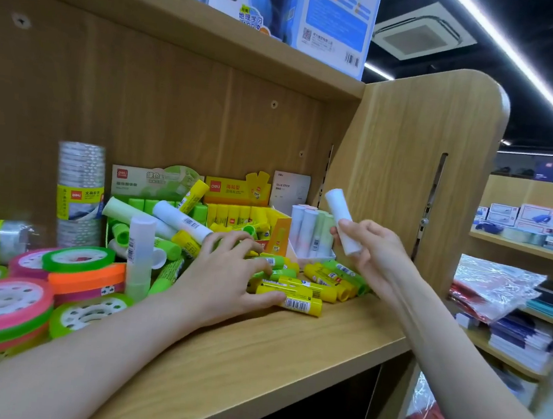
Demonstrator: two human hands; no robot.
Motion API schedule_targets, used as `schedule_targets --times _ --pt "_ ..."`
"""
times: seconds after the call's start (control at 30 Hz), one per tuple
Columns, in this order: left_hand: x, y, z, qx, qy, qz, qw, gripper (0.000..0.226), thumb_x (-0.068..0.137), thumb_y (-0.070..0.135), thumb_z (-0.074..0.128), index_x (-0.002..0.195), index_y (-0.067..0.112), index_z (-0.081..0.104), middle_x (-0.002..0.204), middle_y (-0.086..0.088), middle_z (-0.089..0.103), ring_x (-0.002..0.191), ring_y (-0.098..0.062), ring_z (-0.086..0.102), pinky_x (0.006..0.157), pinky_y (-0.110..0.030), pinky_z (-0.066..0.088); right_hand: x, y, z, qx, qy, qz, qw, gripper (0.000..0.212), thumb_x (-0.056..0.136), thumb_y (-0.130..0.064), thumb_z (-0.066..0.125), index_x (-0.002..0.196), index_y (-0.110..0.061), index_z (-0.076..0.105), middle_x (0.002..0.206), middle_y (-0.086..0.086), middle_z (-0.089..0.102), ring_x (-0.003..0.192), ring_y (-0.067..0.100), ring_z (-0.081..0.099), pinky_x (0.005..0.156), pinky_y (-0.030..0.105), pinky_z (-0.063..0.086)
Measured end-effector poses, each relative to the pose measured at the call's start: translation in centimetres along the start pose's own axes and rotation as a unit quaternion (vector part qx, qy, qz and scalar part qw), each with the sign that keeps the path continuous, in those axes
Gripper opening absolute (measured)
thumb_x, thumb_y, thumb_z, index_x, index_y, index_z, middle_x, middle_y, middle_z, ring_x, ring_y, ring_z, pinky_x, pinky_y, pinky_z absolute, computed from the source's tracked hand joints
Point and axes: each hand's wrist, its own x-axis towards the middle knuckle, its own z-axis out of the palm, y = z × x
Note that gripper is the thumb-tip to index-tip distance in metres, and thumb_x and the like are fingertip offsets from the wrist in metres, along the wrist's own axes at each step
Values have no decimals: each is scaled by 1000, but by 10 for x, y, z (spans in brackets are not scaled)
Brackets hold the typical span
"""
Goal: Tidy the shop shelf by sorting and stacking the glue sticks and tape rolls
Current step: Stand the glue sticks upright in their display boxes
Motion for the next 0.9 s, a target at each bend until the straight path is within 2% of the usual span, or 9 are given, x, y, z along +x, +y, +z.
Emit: schedule_targets --times 0.07,0.13,0.2,0.33,0.5,0.57,0.6,0.73,0.9 --pt "0 1 0 -1 -1 3 1000 97 55 83 -2 122 39 53 139 16 38 135 -8 16 109 -33 5 10 -1 10 -11 -13 -16 1000 16 84 2 61 83 -11 52 102 17 60 79 20 68 70 24 55" --pt "0 1 0 3 -2 6 1000 95 57 81 -2 123 38 52 138 15 39 134 -8 16 109 -33 6 23 -2 16 -45 -62 -40 996 38 87 6 55 114 -20 49 114 16 56 87 24 67 83 31 53" --pt "0 1 0 9 -1 8 1000 96 58 80 -3 125 38 50 138 14 39 135 -9 17 109 -34 6 33 -5 24 -109 -112 -62 986 53 90 6 49 128 -31 42 119 11 56 92 23 65 87 34 47" --pt "1 1 1 10 3 11 1000 94 59 79 -2 125 37 50 137 12 41 134 -10 17 107 -34 4 55 -15 43 -266 -116 -114 950 59 87 8 42 129 -34 44 107 3 56 86 19 63 79 27 48" --pt "0 -1 3 13 6 12 1000 93 60 78 -2 124 35 51 137 10 42 133 -12 18 106 -35 4 83 -14 56 -474 -91 -223 847 45 84 -2 56 119 -29 50 97 4 49 84 25 58 69 30 50" --pt "0 -1 4 12 4 10 1000 94 60 78 -2 124 34 51 138 9 42 134 -12 18 108 -36 6 93 -15 58 -554 -79 -241 793 44 85 -7 59 124 -24 51 99 4 50 80 19 53 62 22 43" --pt "0 -1 4 12 3 10 1000 94 60 78 -2 124 34 51 138 8 42 134 -13 18 109 -37 6 96 -16 58 -567 -69 -233 787 42 85 -9 62 124 -22 50 99 4 53 76 15 53 56 17 41" --pt "0 -1 4 9 1 11 1000 93 60 77 -2 124 34 51 138 8 42 135 -13 19 110 -37 7 105 -16 55 -519 -29 -198 831 30 88 -16 61 116 -13 50 104 10 61 67 10 56 47 12 41" --pt "0 -1 4 7 4 14 1000 92 61 77 -1 123 34 51 138 9 43 134 -12 19 110 -37 6 110 -14 57 -400 -32 -117 908 44 100 -14 34 142 -23 30 136 12 43 65 13 57 51 18 48"
